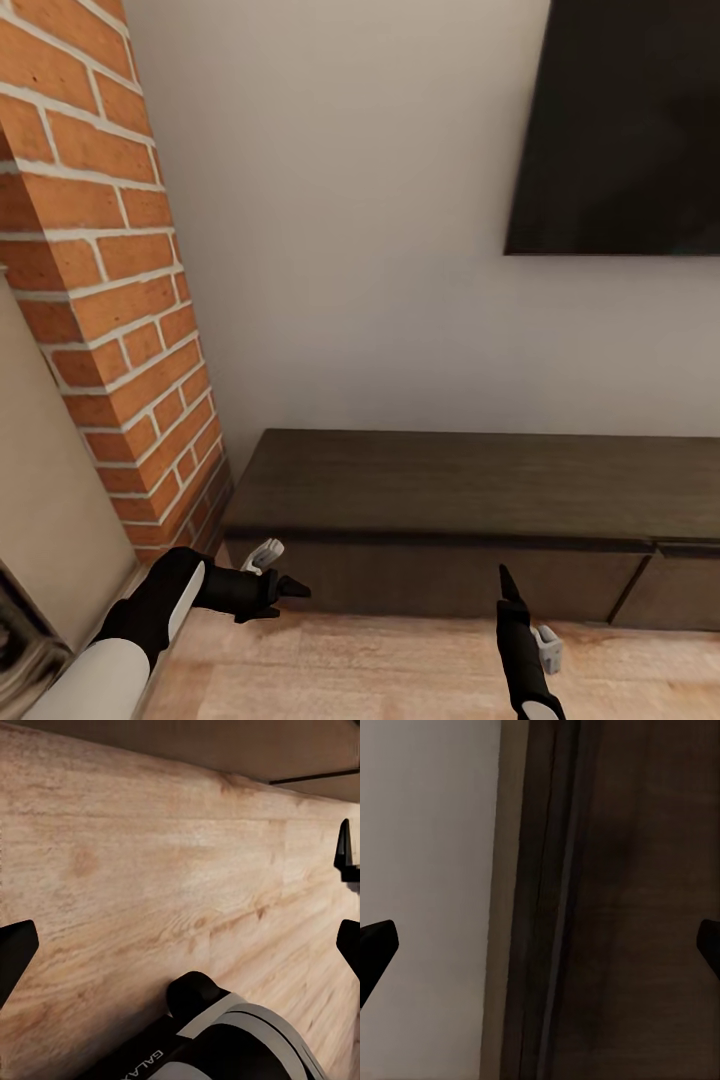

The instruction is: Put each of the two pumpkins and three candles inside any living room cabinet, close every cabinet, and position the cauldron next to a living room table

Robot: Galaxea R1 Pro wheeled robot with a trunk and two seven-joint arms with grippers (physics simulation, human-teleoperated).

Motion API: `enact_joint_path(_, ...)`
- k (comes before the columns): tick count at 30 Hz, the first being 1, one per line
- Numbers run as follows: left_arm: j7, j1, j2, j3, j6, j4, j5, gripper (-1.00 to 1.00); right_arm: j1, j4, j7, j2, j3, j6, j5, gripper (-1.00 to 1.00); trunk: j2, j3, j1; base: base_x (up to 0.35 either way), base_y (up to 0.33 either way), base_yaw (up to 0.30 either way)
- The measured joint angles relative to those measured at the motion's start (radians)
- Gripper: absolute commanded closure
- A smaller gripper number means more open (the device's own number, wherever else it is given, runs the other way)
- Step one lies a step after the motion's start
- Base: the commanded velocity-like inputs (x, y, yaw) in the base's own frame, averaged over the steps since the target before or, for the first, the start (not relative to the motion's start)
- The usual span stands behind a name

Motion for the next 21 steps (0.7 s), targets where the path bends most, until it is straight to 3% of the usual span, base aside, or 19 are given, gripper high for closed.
enact_joint_path(14,0.0,0.0,0.0,0.0,0.0,0.0,0.0,-1.0,-0.001,0.0,-0.015,0.0,0.0,0.002,0.0,-1.0,0.0,0.0,0.0,0.093,0.0,0.0)
enact_joint_path(21,0.0,0.0,0.0,0.0,0.0,0.0,0.0,-1.0,-0.003,0.0,-0.014,-0.003,0.0,0.051,0.0,-1.0,0.0,0.0,0.0,0.101,0.0,0.0)
